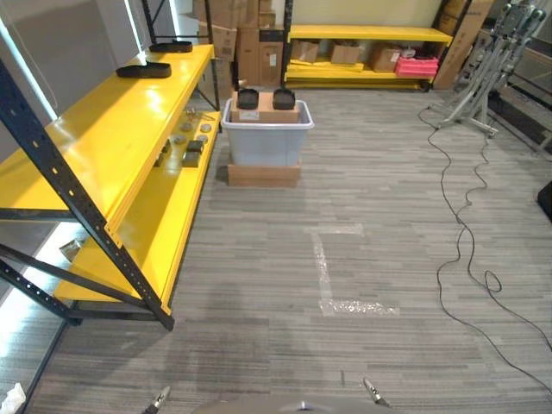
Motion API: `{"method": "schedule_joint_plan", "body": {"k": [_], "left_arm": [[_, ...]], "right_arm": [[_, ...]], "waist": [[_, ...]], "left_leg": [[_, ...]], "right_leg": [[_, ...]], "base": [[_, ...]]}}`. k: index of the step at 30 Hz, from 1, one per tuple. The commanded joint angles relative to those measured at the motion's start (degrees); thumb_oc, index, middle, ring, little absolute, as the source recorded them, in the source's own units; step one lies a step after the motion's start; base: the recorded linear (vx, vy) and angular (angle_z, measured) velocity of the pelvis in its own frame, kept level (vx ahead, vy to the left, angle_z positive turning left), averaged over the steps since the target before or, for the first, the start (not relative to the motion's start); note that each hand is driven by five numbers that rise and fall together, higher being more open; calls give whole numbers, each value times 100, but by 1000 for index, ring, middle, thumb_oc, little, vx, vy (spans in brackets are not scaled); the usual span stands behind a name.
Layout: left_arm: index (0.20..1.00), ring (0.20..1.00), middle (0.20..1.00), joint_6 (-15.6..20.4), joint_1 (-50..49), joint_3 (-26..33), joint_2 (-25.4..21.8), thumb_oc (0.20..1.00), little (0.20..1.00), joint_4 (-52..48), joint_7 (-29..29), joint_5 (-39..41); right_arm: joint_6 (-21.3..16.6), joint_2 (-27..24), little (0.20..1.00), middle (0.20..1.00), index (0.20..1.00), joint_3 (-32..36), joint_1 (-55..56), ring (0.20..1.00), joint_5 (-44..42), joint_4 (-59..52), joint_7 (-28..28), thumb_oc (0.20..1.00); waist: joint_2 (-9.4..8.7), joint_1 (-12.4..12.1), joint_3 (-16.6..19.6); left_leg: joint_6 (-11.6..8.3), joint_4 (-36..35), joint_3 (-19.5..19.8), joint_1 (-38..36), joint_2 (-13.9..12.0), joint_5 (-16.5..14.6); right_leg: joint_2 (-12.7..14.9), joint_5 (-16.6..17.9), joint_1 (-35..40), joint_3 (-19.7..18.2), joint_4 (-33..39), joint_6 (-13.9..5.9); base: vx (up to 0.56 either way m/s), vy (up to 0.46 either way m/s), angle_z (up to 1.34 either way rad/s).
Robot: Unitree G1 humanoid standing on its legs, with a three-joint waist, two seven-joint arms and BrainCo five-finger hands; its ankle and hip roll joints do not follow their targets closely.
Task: Move parts from the plastic box to the shelf.
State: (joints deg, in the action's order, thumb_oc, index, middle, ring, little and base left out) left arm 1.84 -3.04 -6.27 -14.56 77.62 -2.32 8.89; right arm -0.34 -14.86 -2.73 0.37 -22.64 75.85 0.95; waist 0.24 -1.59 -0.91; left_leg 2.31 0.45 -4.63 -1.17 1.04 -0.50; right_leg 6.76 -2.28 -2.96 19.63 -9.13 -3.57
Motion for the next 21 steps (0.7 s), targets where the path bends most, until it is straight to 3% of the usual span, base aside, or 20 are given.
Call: {"method": "schedule_joint_plan", "body": {"k": [1,13,16,21], "left_arm": [[1000,1000,1000,163,416,-39,-23,1000,1000,227,47,181],[1000,1000,1000,111,571,-107,95,1000,1000,255,137,397],[1000,1000,1000,179,654,-652,111,1000,1000,32,30,-269],[1000,1000,1000,195,685,-813,70,1000,1000,-76,-37,-520]], "right_arm": [[-150,-316,1000,1000,1000,78,-481,1000,-140,336,0,1000],[-33,-289,1000,1000,1000,-92,-644,1000,-48,455,84,1000],[-58,-253,1000,1000,1000,-238,-695,1000,26,389,120,1000],[-98,-220,1000,1000,1000,-344,-666,1000,137,304,122,1000]], "waist": [[51,-1,-268],[24,20,-214],[53,40,-245],[89,43,-315]], "left_leg": [[-635,-545,213,-539,-596,-195],[-666,-545,253,-570,-653,-175],[-657,-545,255,-584,-641,-183],[-642,-545,275,-631,-611,-203]], "right_leg": [[281,306,877,-99,1413,-523],[195,241,945,-101,1413,-477],[204,237,961,-85,1413,-478],[239,223,1028,-71,1413,-481]], "base": [[0,0,0],[-4,-21,1],[0,0,0],[0,0,0]]}}
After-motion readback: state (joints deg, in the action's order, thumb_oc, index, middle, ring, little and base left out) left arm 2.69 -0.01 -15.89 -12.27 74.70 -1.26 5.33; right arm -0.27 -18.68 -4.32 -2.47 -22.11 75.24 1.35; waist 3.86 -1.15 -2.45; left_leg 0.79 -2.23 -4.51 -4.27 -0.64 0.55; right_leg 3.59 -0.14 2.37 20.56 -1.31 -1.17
